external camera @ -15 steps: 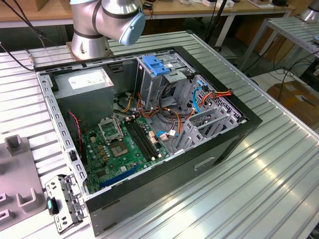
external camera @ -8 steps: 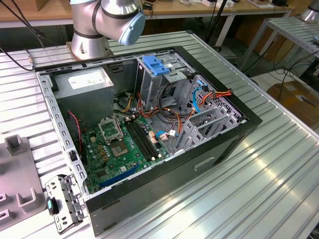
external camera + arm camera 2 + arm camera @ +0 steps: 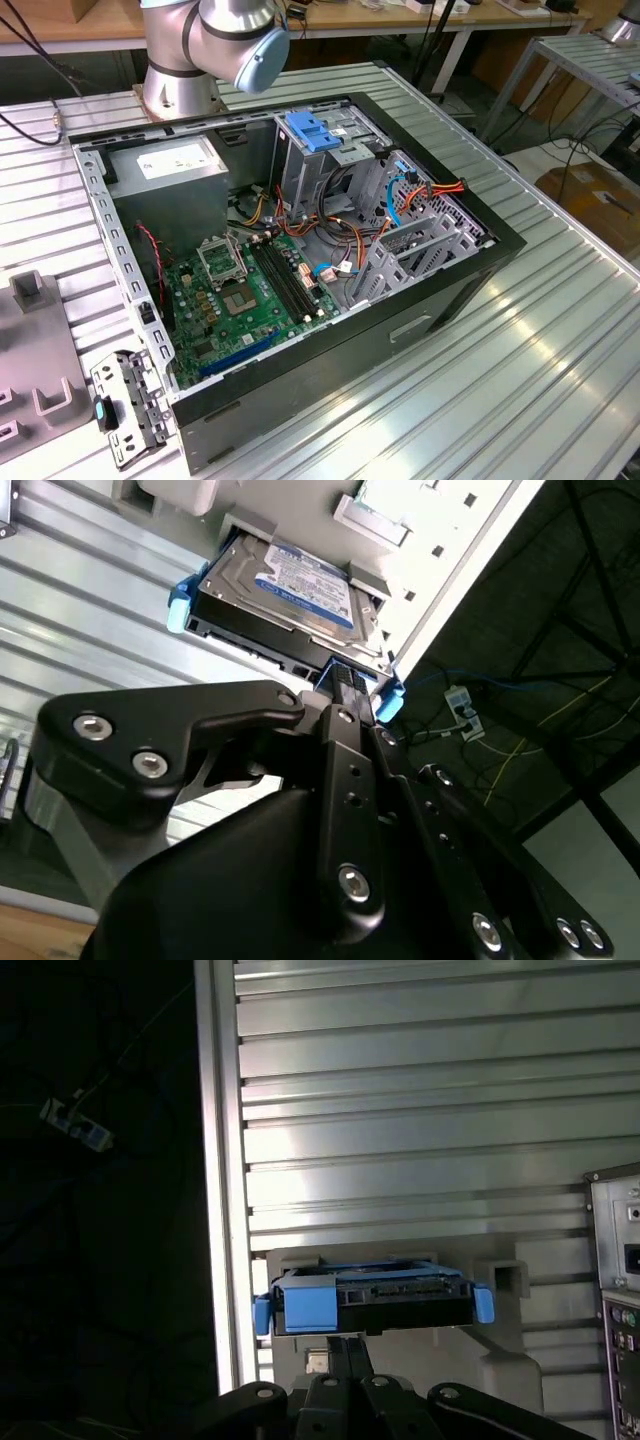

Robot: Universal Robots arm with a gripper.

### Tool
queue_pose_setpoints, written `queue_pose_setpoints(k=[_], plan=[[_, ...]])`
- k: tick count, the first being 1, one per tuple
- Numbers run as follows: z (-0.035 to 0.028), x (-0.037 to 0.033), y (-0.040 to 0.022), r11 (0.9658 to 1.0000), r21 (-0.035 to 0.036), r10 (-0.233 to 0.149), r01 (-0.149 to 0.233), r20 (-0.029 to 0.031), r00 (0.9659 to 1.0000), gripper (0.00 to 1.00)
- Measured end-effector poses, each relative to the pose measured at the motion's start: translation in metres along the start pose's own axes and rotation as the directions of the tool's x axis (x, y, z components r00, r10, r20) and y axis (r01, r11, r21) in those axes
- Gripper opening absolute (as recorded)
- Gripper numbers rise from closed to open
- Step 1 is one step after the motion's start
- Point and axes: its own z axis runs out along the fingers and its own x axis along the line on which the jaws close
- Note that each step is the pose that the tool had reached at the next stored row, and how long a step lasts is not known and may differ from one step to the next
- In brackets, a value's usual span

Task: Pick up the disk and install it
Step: 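Reach for the disk, then pick up the disk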

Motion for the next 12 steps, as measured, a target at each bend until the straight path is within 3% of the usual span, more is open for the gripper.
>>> queue_pose_setpoints(k=[12], plan=[[0.0008,0.0008,0.0,1.0,0.0,0.0,0.0,0.0,1.0,0.11]])
